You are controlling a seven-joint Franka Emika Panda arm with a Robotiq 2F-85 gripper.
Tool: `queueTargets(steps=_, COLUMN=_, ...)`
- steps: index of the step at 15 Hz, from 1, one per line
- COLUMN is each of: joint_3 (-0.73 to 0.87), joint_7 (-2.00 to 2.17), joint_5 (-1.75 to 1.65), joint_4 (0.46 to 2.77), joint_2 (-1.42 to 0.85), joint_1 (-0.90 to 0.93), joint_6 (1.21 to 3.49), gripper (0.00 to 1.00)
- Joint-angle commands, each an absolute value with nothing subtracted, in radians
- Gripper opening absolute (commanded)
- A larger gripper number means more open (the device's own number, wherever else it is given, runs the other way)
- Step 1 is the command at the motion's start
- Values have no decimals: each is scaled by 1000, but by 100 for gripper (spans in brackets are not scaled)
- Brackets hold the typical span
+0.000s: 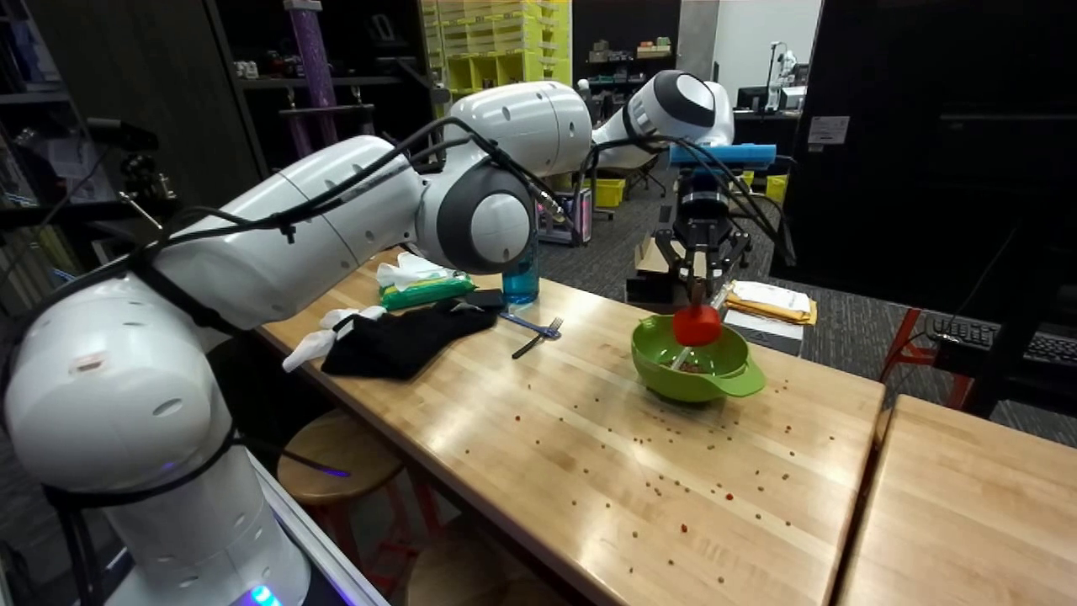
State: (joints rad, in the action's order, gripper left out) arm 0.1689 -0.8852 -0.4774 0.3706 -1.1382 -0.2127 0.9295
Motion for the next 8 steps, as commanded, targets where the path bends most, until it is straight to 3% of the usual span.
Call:
queueTargets(steps=1, joint_3=130, joint_7=-813, joint_5=-340, joint_4=391, joint_2=-1107, joint_1=-222, joint_6=1045, gripper=6)
queueTargets(steps=8, joint_3=73, joint_7=-797, joint_5=-183, joint_4=369, joint_2=-1120, joint_1=-235, joint_6=1352, gripper=6)
